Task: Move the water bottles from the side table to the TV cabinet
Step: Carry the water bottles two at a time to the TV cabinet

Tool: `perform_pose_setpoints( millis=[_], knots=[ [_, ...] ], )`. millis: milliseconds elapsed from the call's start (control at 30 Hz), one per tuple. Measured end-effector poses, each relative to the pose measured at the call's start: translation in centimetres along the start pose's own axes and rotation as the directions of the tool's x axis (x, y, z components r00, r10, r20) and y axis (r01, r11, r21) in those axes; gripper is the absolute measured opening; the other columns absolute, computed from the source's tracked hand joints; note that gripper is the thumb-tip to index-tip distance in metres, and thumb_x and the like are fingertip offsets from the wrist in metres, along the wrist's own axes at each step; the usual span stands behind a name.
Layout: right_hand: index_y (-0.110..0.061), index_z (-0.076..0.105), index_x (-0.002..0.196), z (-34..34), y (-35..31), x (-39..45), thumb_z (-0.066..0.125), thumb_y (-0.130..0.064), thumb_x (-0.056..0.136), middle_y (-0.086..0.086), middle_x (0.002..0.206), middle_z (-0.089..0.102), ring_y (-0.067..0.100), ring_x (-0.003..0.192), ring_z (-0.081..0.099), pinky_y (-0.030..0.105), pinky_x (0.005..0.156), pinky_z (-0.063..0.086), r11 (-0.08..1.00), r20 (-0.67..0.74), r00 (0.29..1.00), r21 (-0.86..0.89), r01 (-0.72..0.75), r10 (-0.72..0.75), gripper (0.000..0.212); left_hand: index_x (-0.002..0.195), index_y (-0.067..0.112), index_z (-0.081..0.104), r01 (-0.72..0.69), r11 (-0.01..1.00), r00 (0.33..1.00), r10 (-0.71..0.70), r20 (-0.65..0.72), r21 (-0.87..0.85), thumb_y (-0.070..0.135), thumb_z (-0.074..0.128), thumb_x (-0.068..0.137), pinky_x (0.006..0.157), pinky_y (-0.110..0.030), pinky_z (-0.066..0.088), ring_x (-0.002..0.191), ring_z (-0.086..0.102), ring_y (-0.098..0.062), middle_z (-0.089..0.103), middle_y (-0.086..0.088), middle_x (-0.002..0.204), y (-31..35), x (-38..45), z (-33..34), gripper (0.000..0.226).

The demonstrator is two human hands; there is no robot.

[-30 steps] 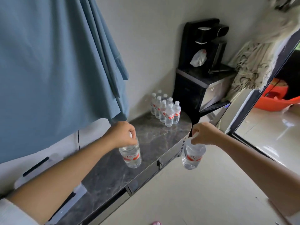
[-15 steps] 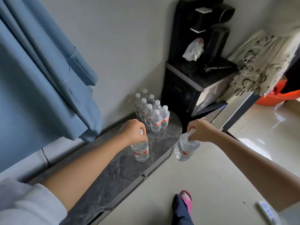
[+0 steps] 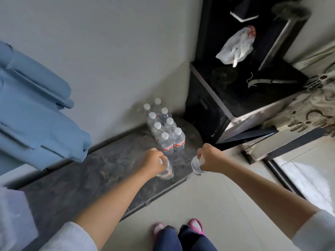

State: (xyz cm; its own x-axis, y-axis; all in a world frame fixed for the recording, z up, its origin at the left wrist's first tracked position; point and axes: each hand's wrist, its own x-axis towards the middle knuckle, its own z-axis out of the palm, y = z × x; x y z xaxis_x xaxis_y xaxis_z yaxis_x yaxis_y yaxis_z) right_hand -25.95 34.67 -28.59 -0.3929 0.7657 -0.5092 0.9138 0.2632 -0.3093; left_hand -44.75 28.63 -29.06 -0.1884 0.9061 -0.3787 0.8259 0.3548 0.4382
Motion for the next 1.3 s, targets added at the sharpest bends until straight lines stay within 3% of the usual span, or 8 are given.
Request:
perform_pose_setpoints(
  millis=[100, 267, 433, 667, 800, 967, 1200, 1300],
  knots=[
    [-0.008, 0.061, 0.107, 0.1, 1.5, 3.0, 0.056, -0.009, 0.081, 0.011, 0.113, 0.045, 0.021, 0.079, 0.047, 0.027, 0.063, 0.041, 1.0, 0.025, 1.0, 0.009, 0.0, 0.0, 0.027, 0.095, 0.005, 0.072, 0.041, 0.998, 0.999, -0.041, 0.004, -0.04, 0.011, 0.065, 0.077, 0.069, -0.021, 0.032, 0.103, 0.06, -0.026, 0.063, -0.008, 0.114, 0.7, 2.4, 1.9, 0.02],
    [-0.006, 0.06, 0.11, 1.5, 2.6, 7.6, 0.054, -0.014, 0.084, 0.009, 0.108, 0.042, 0.017, 0.081, 0.043, 0.026, 0.07, 0.04, 1.0, 0.073, 0.997, 0.014, 0.017, -0.018, 0.028, 0.094, 0.006, 0.073, 0.041, 0.998, 0.998, -0.038, 0.057, -0.047, 0.009, 0.061, 0.077, 0.072, -0.025, 0.036, 0.101, 0.061, -0.025, 0.067, -0.01, 0.11, 0.6, 6.2, 4.6, 0.021],
    [-0.008, 0.057, 0.113, 2.6, 2.7, 10.9, 0.054, -0.004, 0.081, 0.012, 0.125, 0.043, 0.021, 0.087, 0.044, 0.029, 0.082, 0.046, 1.0, 0.178, 0.984, 0.003, -0.016, 0.015, 0.032, 0.091, 0.0, 0.072, 0.076, 0.991, 0.992, -0.065, 0.109, -0.107, 0.008, 0.059, 0.079, 0.073, -0.02, 0.034, 0.103, 0.059, -0.026, 0.065, -0.014, 0.109, -0.5, 9.0, 6.3, 0.02],
    [-0.01, 0.053, 0.115, 4.3, 2.0, 14.5, 0.056, -0.002, 0.081, 0.01, 0.129, 0.04, 0.017, 0.086, 0.04, 0.028, 0.07, 0.041, 0.999, 0.273, 0.962, -0.052, -0.003, 0.017, 0.034, 0.096, 0.007, 0.069, 0.124, 0.981, 0.985, -0.104, 0.138, -0.147, 0.008, 0.054, 0.083, 0.073, -0.013, 0.032, 0.113, 0.052, -0.015, 0.057, -0.002, 0.12, -2.4, 11.5, 7.6, 0.02],
    [-0.01, 0.053, 0.116, 4.8, 1.8, 16.2, 0.056, -0.004, 0.082, 0.01, 0.13, 0.039, 0.019, 0.091, 0.045, 0.025, 0.069, 0.039, 0.998, 0.296, 0.955, -0.063, 0.019, 0.001, 0.034, 0.098, 0.007, 0.068, 0.145, 0.979, 0.982, -0.124, 0.139, -0.147, 0.007, 0.052, 0.085, 0.087, -0.016, 0.038, 0.117, 0.048, -0.015, 0.056, 0.0, 0.122, -3.1, 12.5, 8.5, 0.02],
    [-0.01, 0.053, 0.116, 5.1, 1.3, 17.8, 0.057, -0.009, 0.083, 0.01, 0.13, 0.041, 0.025, 0.111, 0.051, 0.02, 0.076, 0.038, 0.995, 0.301, 0.952, -0.072, 0.069, -0.045, 0.033, 0.099, 0.007, 0.068, 0.183, 0.97, 0.977, -0.162, 0.136, -0.161, 0.007, 0.051, 0.086, 0.094, -0.02, 0.041, 0.119, 0.044, -0.018, 0.057, -0.002, 0.119, -3.6, 13.2, 9.1, 0.021],
    [-0.011, 0.053, 0.117, 4.6, 0.4, 19.1, 0.059, -0.011, 0.083, 0.01, 0.13, 0.041, 0.025, 0.112, 0.053, 0.032, 0.093, 0.048, 0.991, 0.336, 0.939, -0.086, 0.105, -0.07, 0.035, 0.088, -0.002, 0.07, 0.226, 0.956, 0.971, -0.207, 0.118, -0.186, -0.001, 0.056, 0.079, 0.09, -0.033, 0.049, 0.114, 0.052, -0.031, 0.064, -0.014, 0.114, -2.9, 13.6, 9.4, 0.017],
    [-0.011, 0.052, 0.118, 4.4, 0.3, 19.3, 0.06, -0.012, 0.083, 0.01, 0.13, 0.041, 0.025, 0.11, 0.054, 0.032, 0.093, 0.049, 0.989, 0.345, 0.935, -0.094, 0.116, -0.077, 0.036, 0.095, 0.002, 0.069, 0.242, 0.95, 0.967, -0.221, 0.125, -0.197, 0.003, 0.053, 0.083, 0.093, -0.025, 0.047, 0.118, 0.05, -0.022, 0.062, -0.008, 0.117, -2.6, 13.6, 9.4, 0.02]
  ],
)
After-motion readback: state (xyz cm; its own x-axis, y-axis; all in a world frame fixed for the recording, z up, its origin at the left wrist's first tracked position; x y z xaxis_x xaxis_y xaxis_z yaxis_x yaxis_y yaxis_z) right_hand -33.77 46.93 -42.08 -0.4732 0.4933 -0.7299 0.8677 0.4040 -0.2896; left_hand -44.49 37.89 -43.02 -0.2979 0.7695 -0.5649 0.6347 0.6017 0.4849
